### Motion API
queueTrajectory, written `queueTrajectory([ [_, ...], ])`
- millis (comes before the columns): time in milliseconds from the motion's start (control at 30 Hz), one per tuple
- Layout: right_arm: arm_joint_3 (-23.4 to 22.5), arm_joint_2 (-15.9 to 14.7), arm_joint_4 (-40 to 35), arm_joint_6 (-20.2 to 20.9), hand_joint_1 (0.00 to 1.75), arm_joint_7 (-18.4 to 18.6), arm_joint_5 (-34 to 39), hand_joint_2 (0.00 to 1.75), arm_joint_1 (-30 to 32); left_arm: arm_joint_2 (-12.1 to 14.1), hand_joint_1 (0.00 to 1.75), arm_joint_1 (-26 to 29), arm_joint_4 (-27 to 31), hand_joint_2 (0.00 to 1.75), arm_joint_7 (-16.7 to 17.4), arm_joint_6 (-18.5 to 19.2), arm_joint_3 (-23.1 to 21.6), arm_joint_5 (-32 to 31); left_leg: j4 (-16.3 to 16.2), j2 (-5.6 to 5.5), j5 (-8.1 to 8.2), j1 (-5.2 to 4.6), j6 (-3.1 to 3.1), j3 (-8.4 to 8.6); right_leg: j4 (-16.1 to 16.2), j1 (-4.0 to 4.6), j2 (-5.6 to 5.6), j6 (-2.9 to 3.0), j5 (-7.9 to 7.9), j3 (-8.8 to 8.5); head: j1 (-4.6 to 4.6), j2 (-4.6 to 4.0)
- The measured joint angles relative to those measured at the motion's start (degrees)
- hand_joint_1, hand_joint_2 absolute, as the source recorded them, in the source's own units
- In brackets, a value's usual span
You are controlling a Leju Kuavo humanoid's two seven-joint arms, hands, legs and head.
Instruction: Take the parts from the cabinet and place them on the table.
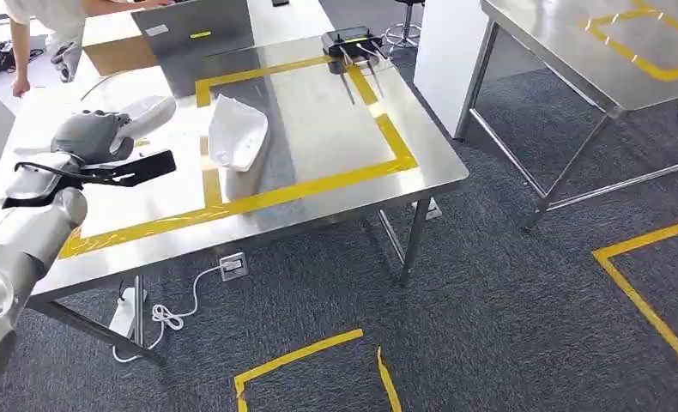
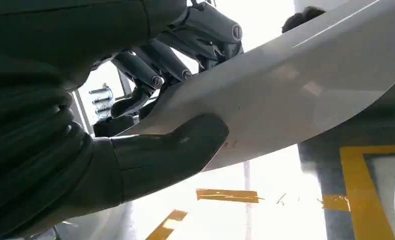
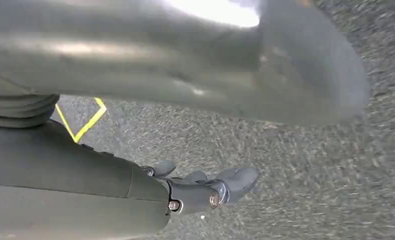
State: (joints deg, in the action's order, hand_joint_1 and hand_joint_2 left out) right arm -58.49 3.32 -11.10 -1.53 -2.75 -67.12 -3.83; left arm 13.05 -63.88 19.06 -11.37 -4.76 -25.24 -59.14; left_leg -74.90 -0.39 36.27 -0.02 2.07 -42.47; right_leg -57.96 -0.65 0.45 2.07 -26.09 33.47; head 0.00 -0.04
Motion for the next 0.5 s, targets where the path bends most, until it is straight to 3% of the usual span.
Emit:
queueTrajectory([
  [33, 0.00, 0.00, 0.00, 0.00, 0.00, 0.00, 0.00, 0.00, -0.02, 0.07, 1.75, 0.07, -0.02, 1.75, -0.02, 0.00, 0.00, 0.00, 2.94, 0.07, -1.63, 0.08, -0.05, 0.47, 0.00, -0.05, 0.02, -0.14, -0.68, -0.93, 0.02, 0.00],
  [67, 0.00, -0.02, 0.00, -0.02, 0.00, -0.02, 0.00, 0.00, -0.07, 0.18, 1.75, 0.05, -0.07, 1.75, 0.00, 0.00, 0.02, 0.00, 7.46, 0.12, -5.19, 0.13, -0.14, 1.64, 0.00, -0.07, 0.02, -0.31, -1.42, -1.94, 0.02, 0.00],
  [100, 0.00, -0.02, -0.02, -0.02, 0.00, -0.02, 0.00, 0.00, -0.09, 0.37, 1.75, 0.06, -0.07, 1.75, -0.02, 0.00, 0.04, 0.00, 12.57, 0.19, -10.14, 0.17, -0.27, 3.04, 0.04, -0.08, 0.02, -0.53, -2.15, -2.69, 0.02, 0.00],
  [133, -0.02, -0.02, -0.02, -0.02, 0.00, 0.00, -0.02, 0.00, -0.16, 0.52, 1.75, 0.00, -0.26, 1.75, 0.11, 0.00, 0.09, 0.00, 16.86, 0.34, -14.76, 0.15, -0.43, 3.35, -0.27, 0.08, 0.01, -0.82, -2.82, -3.18, -0.02, 0.00],
  [200, -0.09, -0.02, -0.02, -0.07, 0.00, 0.18, 0.04, 0.00, -0.16, 0.70, 1.75, 0.03, -0.31, 1.75, 0.39, 0.05, 0.28, -0.18, 17.30, 0.42, -14.87, -0.19, -1.41, 3.89, 0.21, 0.24, 0.09, -1.69, -3.97, -3.40, 0.00, 0.00],
  [267, -0.24, -0.02, -0.02, -0.09, 0.00, 0.20, 0.20, 0.00, -0.13, 0.81, 1.75, -0.05, -0.26, 1.75, 0.35, 0.07, 0.55, -0.28, 17.46, 0.35, -14.82, 0.02, -2.22, 4.51, -0.42, 0.37, 0.08, -2.22, -3.47, -3.93, 0.07, 0.00],
  [300, -0.39, -0.18, -0.02, -0.09, 0.00, 0.20, 0.24, 0.00, -0.28, 0.74, 1.75, -0.07, -0.17, 1.75, 0.29, 0.17, 0.74, -0.31, 17.59, 0.27, -14.63, 0.17, -2.55, 5.14, -1.98, 0.23, -0.04, -2.42, -3.41, -3.10, 0.11, 0.00],
  [367, -0.57, -0.17, -0.02, -0.09, 0.00, 0.20, 0.33, 0.00, -0.48, 0.74, 1.75, -0.32, -0.22, 1.75, 0.13, 0.37, 0.98, -0.42, 17.55, 0.24, -13.71, 0.11, -3.19, 6.00, -9.34, 0.17, -0.22, -2.79, -3.88, 1.27, 0.26, 0.00],
  [433, -0.96, -0.17, -0.02, -0.17, 0.00, 0.37, 0.39, 0.00, -0.30, 0.46, 1.75, -0.22, -0.30, 1.75, 0.09, 0.39, 1.03, -0.81, 17.49, 0.09, -12.73, -0.10, -3.50, 6.73, -16.15, 0.18, -0.21, -3.07, -7.89, 6.47, 0.26, 0.00],
  [467, -1.09, -0.15, -0.02, -0.26, 0.00, 0.37, 0.50, 0.00, -0.15, 0.33, 1.75, -0.10, -0.33, 1.75, 0.11, 0.42, 1.03, -0.98, 17.41, -0.02, -12.14, -0.23, -3.59, 7.24, -17.71, 0.19, -0.21, -3.05, -9.48, 8.32, 0.30, 0.00],
  [500, -1.24, -0.15, -0.02, -0.41, 0.00, 0.37, 0.52, 0.00, -0.10, 0.20, 1.75, 0.00, -0.46, 1.75, 0.15, 0.42, 1.05, -1.22, 17.27, -0.11, -11.44, -0.39, -3.65, 7.99, -16.74, 0.22, -0.21, -2.98, -9.32, 9.02, 0.26, 0.00],
])
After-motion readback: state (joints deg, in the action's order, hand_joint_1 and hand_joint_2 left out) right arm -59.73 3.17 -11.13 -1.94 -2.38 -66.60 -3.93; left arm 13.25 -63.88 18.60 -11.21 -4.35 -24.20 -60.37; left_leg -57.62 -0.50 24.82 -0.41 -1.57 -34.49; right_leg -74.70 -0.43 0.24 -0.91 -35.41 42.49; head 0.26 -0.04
